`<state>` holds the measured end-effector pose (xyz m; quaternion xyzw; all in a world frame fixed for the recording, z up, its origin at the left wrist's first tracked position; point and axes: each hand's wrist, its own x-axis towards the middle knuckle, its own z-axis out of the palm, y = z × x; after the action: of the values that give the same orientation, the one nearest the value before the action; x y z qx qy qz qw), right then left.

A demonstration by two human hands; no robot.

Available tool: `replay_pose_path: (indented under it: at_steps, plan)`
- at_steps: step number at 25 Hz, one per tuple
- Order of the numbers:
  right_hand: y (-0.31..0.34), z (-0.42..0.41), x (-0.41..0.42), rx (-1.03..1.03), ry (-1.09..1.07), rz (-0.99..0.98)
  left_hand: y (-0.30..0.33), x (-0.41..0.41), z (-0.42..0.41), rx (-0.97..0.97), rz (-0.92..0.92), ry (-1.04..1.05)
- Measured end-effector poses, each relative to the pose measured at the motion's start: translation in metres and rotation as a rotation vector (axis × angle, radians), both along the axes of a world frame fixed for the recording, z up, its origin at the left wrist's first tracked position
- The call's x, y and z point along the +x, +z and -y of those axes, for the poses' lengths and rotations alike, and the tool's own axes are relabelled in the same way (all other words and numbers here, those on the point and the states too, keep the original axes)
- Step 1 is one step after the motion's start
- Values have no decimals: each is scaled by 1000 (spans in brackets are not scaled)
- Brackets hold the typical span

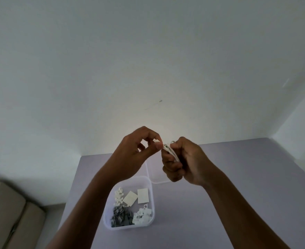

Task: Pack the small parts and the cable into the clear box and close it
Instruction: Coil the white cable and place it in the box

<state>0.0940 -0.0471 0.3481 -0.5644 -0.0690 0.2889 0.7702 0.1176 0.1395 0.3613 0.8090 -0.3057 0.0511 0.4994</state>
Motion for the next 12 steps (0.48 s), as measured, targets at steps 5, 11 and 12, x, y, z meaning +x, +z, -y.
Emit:
replay_pose_path:
  at_steps: [5, 11, 12]
  plan:
    - [2, 13, 2, 104, 246, 53, 1, -5, 10, -149, -188, -196]
    - [7, 20, -1, 17, 231, 116, -1, -7, 13, -18, -114, -188]
    - [11, 21, -1, -14, 215, 135, -1, -7, 14, -9, -86, -163]
